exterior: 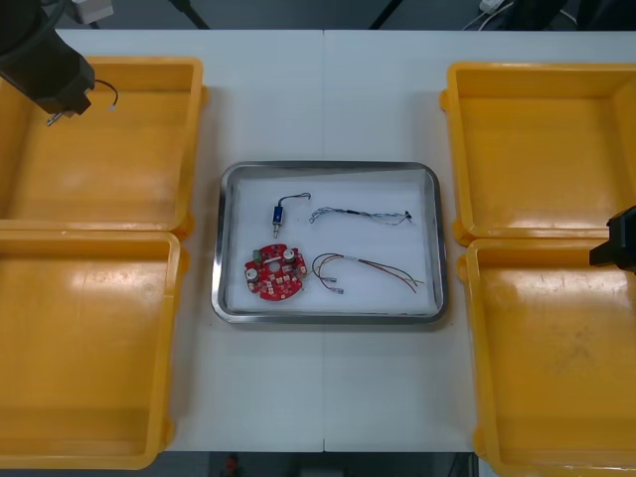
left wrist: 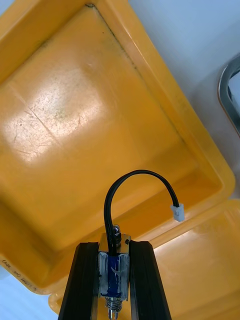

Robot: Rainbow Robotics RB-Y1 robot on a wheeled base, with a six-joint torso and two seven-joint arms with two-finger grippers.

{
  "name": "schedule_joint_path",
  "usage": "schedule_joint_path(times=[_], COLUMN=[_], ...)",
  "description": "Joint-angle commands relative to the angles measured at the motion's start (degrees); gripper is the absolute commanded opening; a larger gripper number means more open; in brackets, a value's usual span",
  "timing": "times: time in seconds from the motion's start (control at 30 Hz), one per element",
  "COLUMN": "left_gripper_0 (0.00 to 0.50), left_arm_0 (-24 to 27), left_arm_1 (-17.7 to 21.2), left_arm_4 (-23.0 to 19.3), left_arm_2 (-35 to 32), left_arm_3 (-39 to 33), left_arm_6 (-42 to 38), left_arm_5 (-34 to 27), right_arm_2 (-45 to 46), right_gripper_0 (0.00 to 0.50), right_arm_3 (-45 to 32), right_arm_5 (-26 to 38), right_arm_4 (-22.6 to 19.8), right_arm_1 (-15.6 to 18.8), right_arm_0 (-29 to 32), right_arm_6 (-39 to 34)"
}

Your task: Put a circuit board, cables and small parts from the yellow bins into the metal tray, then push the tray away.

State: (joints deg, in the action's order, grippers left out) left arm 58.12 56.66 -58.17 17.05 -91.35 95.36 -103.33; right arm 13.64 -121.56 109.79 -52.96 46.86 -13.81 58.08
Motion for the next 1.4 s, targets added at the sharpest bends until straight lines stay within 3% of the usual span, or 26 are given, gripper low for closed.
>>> schedule_joint_path(times=[0.03, 0.23, 0.43, 0.6, 0.8, 1.13, 1.4], left_gripper_0=[0.000, 0.000, 0.000, 0.000, 0.000, 0.000, 0.000], left_arm_0=[1.8, 0.9, -1.1, -2.4, -4.2, -4.9, -6.7], left_arm_1=[-2.0, -7.8, -14.6, -21.4, -27.3, -35.9, -39.1], left_arm_4=[0.1, 4.7, 10.6, 18.4, 23.6, 32.3, 38.0], left_arm_2=[-1.6, 0.2, 3.7, 6.9, 8.8, 13.2, 17.1], left_arm_3=[-2.7, -5.3, -6.8, -7.1, -7.1, -6.8, -6.4], left_arm_6=[-19.4, -27.1, -34.5, -40.8, -46.8, -54.8, -58.7], left_arm_5=[-2.7, -5.6, -4.2, -3.1, -2.2, -1.4, 3.6], right_arm_2=[1.9, 1.8, 1.8, 1.8, 1.8, 1.8, 1.8], right_gripper_0=[0.500, 0.500, 0.500, 0.500, 0.500, 0.500, 0.500], right_arm_3=[-1.8, -2.1, -2.1, -2.1, -2.1, -2.1, -2.1], right_arm_5=[0.2, 0.2, 0.2, 0.2, 0.2, 0.2, 0.2], right_arm_4=[-0.7, -0.8, -0.8, -0.8, -0.8, -0.8, -0.8], right_arm_1=[1.2, 1.2, 1.2, 1.2, 1.2, 1.2, 1.2], right_arm_0=[1.2, 1.6, 1.6, 1.6, 1.6, 1.6, 1.6], right_arm_6=[-2.8, -2.4, -2.4, -2.4, -2.4, -2.4, -2.4])
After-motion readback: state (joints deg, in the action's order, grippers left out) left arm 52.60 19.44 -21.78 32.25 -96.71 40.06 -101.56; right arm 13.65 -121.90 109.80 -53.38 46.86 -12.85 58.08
